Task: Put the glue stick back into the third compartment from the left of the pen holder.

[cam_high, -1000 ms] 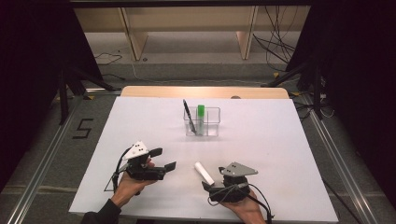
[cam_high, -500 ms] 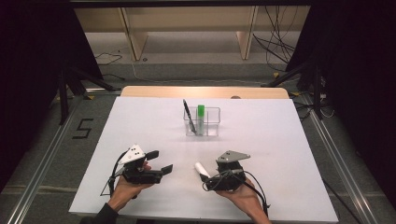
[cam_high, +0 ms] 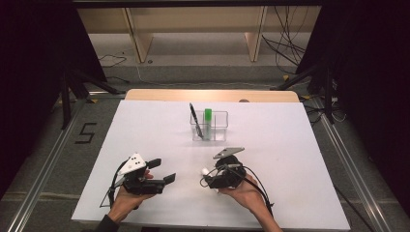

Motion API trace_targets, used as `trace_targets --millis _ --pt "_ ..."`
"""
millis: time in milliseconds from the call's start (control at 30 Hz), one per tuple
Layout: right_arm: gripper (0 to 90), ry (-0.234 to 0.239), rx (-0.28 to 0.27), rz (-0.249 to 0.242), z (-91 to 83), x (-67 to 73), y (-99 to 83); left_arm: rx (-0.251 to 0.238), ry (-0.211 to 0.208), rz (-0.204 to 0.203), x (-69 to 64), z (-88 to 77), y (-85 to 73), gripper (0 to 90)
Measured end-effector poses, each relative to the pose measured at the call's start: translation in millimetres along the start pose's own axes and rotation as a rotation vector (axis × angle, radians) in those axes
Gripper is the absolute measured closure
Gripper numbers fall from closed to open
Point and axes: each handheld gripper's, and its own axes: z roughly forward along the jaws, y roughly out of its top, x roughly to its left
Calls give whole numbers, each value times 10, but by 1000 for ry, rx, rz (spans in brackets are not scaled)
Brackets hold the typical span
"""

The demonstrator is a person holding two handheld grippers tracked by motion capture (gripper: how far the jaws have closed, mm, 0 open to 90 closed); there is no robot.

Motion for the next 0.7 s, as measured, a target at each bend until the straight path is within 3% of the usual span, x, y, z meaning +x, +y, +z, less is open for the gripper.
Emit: trace_targets --millis 333,700 --pt "420 9 86 -21 188 45 58 0 -8 6 -23 -23 -12 160" --pt "502 11 124 -25 278 40 69 6 -17 10 -40 -10 -17 160"
